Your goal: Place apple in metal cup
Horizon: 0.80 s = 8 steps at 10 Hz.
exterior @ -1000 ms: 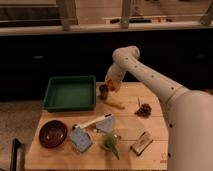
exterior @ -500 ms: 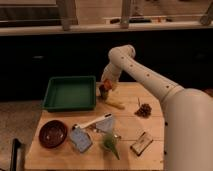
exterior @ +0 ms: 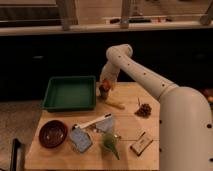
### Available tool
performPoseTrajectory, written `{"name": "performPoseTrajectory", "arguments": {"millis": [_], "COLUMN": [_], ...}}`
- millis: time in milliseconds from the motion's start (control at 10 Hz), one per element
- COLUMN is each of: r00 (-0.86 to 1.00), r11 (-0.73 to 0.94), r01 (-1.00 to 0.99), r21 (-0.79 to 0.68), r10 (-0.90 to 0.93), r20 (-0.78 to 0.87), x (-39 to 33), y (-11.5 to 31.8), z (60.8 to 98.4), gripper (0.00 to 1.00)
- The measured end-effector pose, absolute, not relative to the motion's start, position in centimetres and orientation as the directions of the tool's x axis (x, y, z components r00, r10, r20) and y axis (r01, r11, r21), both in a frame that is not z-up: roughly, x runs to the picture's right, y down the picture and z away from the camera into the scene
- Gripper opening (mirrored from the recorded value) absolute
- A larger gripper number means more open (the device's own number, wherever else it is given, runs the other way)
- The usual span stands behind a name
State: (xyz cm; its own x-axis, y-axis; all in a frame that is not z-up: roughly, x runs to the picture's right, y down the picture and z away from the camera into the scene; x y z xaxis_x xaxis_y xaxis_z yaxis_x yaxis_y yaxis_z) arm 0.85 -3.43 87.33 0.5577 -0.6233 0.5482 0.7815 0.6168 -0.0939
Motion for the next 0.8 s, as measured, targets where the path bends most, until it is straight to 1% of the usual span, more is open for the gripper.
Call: {"name": "performPoseTrajectory", "arguments": {"millis": [800], "r00": [0.537], "r11": [0.597], "r01": [0.797], "r21": [-0.095], "r10": [-0.628], "r20": [0.562], "x": [0.2], "y": [-3.7], "z": [88.5], "gripper": [0.02]}}
